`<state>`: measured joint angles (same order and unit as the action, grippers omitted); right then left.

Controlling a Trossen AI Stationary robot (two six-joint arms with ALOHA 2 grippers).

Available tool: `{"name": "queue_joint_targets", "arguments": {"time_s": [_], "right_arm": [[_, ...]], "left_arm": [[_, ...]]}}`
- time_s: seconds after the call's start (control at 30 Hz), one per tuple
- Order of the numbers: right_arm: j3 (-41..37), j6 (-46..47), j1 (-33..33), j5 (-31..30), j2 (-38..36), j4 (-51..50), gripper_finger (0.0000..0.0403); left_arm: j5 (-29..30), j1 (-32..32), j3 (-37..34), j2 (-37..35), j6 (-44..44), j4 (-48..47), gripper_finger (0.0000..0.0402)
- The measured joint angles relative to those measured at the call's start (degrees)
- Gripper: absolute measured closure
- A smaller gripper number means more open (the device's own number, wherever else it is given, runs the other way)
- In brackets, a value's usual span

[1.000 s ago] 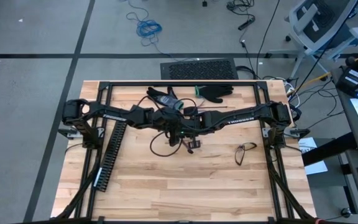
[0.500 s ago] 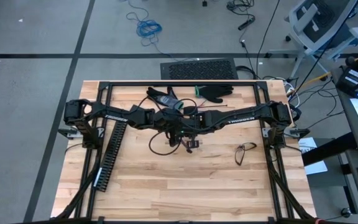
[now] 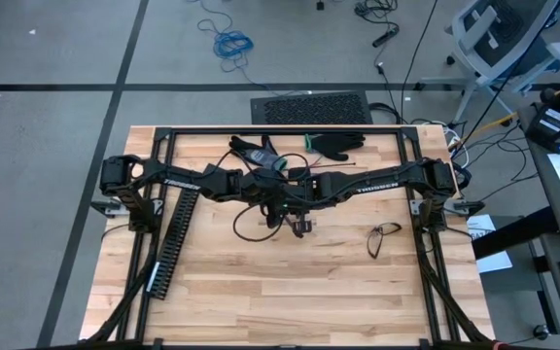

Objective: Ziptie cables
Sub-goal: Wrap the cables using a black zip tie

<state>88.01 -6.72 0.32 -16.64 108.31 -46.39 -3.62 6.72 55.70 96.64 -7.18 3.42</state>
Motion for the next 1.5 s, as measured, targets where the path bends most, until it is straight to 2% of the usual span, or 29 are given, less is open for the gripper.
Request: {"name": "queue_joint_targets", "arguments": {"time_s": [0.1, 0.43, 0.83, 1.07, 1.5], "right_arm": [[0.00, -0.02, 0.00, -0.01, 0.00, 0.24, 0.0398], [0.03, 2.52, 0.07, -0.69, 0.09, -1.21, 0.0402], [-0.11, 4.77, 0.00, -1.19, -0.05, -1.90, 0.0403], [-0.07, 5.15, -0.33, -1.93, -0.43, -0.69, 0.0403], [0.25, 4.79, -1.18, 1.41, -0.68, 1.23, 0.0403]], "left_arm": [[-0.39, 0.00, 0.00, 0.00, -0.07, -0.15, 0.0401], [-2.29, 0.04, 0.26, -0.07, -1.15, -1.96, 0.0397], [-2.38, 1.23, 0.15, 0.37, 2.22, -8.93, 0.0315], [-2.37, 1.40, -0.04, 0.32, 2.16, -3.50, 0.0311], [-0.72, 1.80, 0.76, -1.79, 1.90, -3.04, 0.0310]]}}
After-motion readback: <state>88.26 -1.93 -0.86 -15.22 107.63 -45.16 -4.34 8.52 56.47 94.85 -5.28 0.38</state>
